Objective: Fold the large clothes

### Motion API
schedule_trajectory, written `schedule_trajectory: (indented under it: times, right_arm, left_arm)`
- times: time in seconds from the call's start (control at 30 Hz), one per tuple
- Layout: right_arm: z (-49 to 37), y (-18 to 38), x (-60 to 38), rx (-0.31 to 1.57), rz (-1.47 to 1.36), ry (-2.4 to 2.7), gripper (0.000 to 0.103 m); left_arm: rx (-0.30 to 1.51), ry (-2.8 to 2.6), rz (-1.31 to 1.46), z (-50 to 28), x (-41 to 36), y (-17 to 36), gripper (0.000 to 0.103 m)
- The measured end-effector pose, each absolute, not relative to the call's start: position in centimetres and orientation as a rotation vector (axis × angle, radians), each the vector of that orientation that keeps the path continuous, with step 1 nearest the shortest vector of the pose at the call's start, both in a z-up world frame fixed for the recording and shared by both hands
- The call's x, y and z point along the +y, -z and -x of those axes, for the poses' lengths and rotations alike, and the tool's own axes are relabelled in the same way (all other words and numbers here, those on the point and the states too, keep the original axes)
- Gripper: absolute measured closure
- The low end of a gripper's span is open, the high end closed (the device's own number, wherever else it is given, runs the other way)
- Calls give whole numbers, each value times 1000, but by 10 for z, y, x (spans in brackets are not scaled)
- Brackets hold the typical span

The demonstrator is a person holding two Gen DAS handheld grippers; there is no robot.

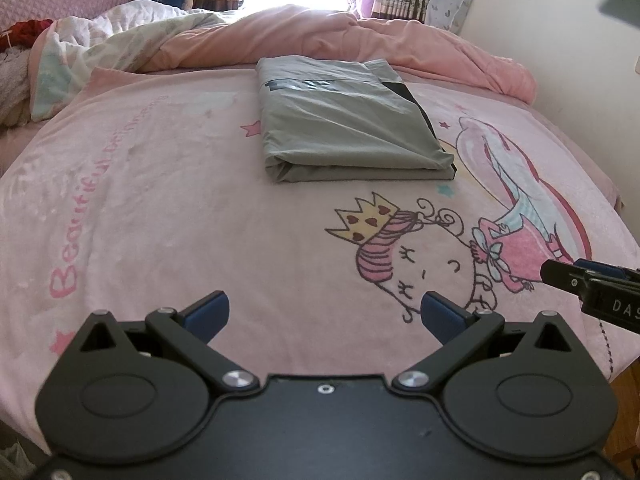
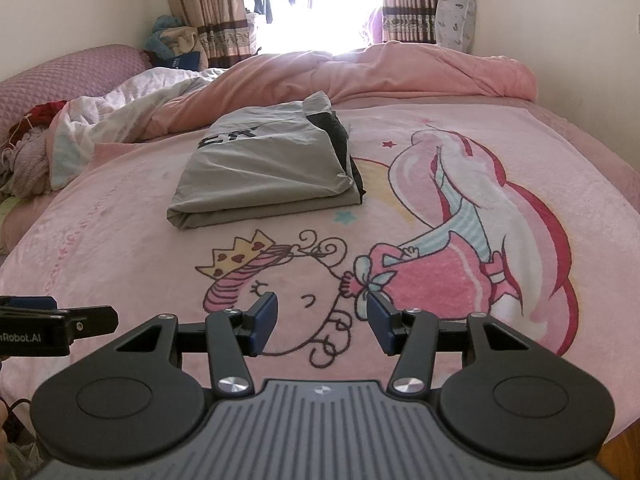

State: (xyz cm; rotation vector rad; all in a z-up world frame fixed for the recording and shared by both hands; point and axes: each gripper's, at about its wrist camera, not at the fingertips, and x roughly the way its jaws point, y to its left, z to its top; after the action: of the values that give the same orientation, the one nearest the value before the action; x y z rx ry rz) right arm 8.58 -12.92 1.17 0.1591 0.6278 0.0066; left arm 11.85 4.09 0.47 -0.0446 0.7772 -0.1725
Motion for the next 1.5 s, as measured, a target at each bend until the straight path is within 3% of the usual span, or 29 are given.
schedule_trajectory:
  times: [1.5]
  right_arm:
    - [-87,-10,-132,640,-163,6,42]
  left_arm:
    - [762,188,39,-116,38,-8,0]
